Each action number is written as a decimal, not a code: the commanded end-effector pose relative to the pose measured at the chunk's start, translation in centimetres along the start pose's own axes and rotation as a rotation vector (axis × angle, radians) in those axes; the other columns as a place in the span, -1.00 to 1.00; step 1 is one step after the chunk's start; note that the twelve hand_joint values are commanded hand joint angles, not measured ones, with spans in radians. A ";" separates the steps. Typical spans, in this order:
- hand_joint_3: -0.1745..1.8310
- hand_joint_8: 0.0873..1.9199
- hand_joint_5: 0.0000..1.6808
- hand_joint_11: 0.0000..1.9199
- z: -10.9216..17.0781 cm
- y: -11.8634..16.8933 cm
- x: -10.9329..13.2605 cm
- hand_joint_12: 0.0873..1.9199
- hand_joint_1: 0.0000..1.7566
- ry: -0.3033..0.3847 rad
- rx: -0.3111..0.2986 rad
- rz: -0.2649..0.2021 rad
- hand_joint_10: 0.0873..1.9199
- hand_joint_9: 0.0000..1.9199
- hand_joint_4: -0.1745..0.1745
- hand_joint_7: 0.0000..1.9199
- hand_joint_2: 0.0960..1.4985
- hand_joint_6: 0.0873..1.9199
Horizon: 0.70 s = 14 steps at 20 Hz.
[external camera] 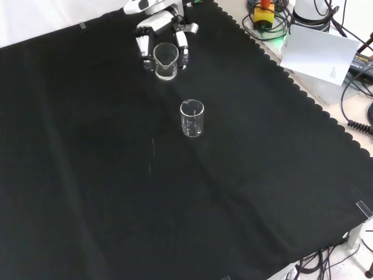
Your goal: Pour the water from the handheld beaker into the one on the table.
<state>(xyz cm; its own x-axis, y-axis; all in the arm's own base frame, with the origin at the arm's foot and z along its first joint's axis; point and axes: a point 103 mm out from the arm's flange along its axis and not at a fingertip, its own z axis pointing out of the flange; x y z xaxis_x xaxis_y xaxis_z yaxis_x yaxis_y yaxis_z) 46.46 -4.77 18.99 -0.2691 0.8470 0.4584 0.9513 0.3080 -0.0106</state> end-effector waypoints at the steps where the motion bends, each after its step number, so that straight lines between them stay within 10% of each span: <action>1: -0.21 -0.68 0.70 0.55 0.8 -2.4 2.7 -0.54 0.59 -0.037 0.101 -0.008 -1.00 0.76 -1.00 0.48 -0.27 -0.75; 14: -0.21 -0.85 0.73 0.57 3.6 -1.1 5.3 -0.57 0.52 -0.223 0.275 0.011 -1.00 0.88 -1.00 0.58 -0.26 -0.79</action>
<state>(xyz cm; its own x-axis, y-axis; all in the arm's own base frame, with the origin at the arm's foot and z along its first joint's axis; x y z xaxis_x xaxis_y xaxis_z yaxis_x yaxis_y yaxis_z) 42.58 -0.70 18.67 -0.2802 0.8999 0.3341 0.9099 0.3600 -0.2063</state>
